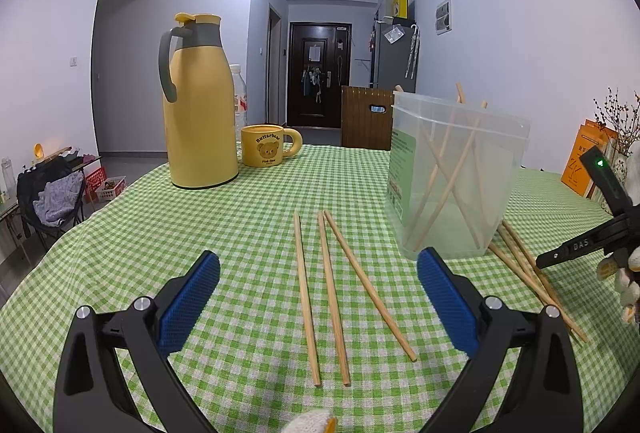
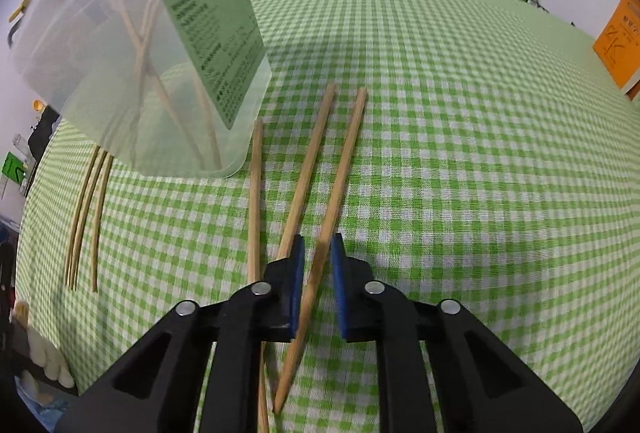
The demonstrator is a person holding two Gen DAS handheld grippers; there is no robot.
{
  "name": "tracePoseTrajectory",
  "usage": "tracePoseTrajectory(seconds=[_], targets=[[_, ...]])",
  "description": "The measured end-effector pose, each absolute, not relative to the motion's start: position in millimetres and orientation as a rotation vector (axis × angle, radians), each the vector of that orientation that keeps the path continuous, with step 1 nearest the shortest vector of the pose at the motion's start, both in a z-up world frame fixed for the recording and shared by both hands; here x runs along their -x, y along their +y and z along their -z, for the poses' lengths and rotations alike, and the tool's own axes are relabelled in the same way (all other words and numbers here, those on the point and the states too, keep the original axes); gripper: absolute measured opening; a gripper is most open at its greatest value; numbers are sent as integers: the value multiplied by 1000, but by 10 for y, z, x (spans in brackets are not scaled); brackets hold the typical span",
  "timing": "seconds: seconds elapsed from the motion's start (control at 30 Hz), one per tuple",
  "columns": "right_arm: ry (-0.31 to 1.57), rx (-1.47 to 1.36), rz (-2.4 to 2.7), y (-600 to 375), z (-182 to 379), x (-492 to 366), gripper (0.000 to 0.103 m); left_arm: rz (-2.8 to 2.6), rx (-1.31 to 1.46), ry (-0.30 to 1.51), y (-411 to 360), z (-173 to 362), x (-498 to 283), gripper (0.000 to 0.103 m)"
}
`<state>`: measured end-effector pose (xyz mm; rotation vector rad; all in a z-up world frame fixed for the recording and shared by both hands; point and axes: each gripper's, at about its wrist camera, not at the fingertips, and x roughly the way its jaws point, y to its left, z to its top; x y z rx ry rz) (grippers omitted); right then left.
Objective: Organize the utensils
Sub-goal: 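Lower the right tool onto another chopstick and close on it, then lift the chopstick upright in the right tool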
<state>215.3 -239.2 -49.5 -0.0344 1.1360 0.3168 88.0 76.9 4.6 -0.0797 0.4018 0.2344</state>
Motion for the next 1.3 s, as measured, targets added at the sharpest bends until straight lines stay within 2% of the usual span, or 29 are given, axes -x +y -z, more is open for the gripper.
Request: tracePoseTrajectory(seconds=[0.57,0.97,1.17,1.3], targets=[[1231,196,-236,-1838,717,-2431,10,-227,90,385,776,-55,-841,96],[1255,127,-217,-1965,684,-2458,8,-217,103,384,806,-54,-832,96],[1214,104,-177,-2065,652,-2377,7,-216,104,386,816,-46,-837,96],[1112,53,-178,-2187,490,-2257,7,-217,104,387,815,-42,-837,96]])
